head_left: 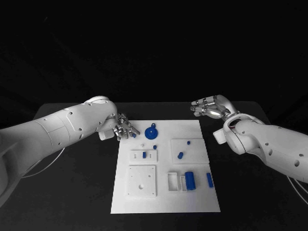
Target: Assemble the parts on the task board
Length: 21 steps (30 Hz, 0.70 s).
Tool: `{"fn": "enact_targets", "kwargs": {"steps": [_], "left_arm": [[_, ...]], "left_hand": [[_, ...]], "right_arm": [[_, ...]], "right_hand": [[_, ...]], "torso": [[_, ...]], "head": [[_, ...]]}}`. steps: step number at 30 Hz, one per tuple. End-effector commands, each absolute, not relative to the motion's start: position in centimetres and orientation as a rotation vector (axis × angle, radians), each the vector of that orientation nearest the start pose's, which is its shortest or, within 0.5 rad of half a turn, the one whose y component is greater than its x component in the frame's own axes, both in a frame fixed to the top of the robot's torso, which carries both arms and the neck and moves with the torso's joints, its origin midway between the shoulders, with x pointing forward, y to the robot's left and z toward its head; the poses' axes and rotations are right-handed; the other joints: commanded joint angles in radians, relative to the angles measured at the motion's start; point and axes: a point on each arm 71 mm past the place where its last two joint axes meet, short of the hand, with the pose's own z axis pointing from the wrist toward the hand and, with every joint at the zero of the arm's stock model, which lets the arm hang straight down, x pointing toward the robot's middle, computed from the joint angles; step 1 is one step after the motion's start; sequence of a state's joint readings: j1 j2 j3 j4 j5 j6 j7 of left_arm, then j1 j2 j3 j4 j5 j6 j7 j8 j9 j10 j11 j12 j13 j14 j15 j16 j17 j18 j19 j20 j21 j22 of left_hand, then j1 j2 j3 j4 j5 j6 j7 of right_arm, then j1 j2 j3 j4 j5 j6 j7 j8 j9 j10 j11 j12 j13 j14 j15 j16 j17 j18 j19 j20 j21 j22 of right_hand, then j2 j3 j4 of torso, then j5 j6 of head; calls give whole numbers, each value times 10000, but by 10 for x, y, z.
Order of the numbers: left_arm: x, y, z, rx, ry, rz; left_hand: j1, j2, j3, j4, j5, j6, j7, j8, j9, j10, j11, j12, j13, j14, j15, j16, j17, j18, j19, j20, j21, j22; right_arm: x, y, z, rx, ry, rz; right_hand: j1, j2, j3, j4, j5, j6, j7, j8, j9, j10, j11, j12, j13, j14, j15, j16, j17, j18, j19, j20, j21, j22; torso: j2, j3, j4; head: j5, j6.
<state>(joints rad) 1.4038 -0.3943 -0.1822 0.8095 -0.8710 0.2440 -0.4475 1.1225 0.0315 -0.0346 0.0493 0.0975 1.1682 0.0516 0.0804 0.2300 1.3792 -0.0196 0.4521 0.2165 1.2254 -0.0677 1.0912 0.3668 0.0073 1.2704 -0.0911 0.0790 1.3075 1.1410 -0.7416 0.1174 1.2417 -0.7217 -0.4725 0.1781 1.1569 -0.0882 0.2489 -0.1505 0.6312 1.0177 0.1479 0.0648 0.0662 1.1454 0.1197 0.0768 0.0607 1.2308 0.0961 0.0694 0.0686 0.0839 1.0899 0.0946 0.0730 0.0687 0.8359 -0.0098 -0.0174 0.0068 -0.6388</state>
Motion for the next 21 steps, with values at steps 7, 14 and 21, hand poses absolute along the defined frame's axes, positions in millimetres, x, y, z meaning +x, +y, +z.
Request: {"fn": "enact_targets", "kwargs": {"steps": [7, 14, 21], "left_arm": [[602, 192, -183, -3499, 22908, -3071], [602, 193, -182, -3538, 22868, -3111], [603, 193, -183, -3564, 22885, -3134]], "left_hand": [[505, 484, 64, -287, 135, 133, -62, -17, -23, 60, -73, 11, 0, 33, -65, 57, -14, -52, 47, -25, 53, 183], [504, 592, 0, -252, 153, 134, -61, -33, -37, 72, -70, 3, -5, 34, -66, 57, -11, -57, 47, -30, 59, 185], [483, 657, -15, -201, 182, 128, -63, -38, -46, 71, -70, 0, -6, 35, -65, 56, -11, -56, 47, -28, 62, 185]], "right_arm": [[544, -248, -169, 6114, 13965, 9971], [544, -248, -169, 6114, 13965, 9969], [544, -248, -169, 6114, 13968, 9968]], "right_hand": [[-7, -68, 40, -1, 38, -1, 35, -19, -9, -29, -10, -32, -13, -73, 18, -29, -15, -68, -83, -3, 6, -10], [-7, -68, 40, -1, 38, -1, 35, -19, -9, -29, -10, -32, -13, -73, 18, -29, -15, -68, -83, -3, 6, -10], [-7, -68, 40, -1, 38, -1, 35, -19, -9, -29, -10, -32, -13, -73, 18, -29, -15, -68, -83, -3, 6, -10]], "torso": [[15, 1, -7], [8, -3, -1], [11, 4, -11]], "head": [[-3, -6], [-19, -10], [-14, -4]]}}
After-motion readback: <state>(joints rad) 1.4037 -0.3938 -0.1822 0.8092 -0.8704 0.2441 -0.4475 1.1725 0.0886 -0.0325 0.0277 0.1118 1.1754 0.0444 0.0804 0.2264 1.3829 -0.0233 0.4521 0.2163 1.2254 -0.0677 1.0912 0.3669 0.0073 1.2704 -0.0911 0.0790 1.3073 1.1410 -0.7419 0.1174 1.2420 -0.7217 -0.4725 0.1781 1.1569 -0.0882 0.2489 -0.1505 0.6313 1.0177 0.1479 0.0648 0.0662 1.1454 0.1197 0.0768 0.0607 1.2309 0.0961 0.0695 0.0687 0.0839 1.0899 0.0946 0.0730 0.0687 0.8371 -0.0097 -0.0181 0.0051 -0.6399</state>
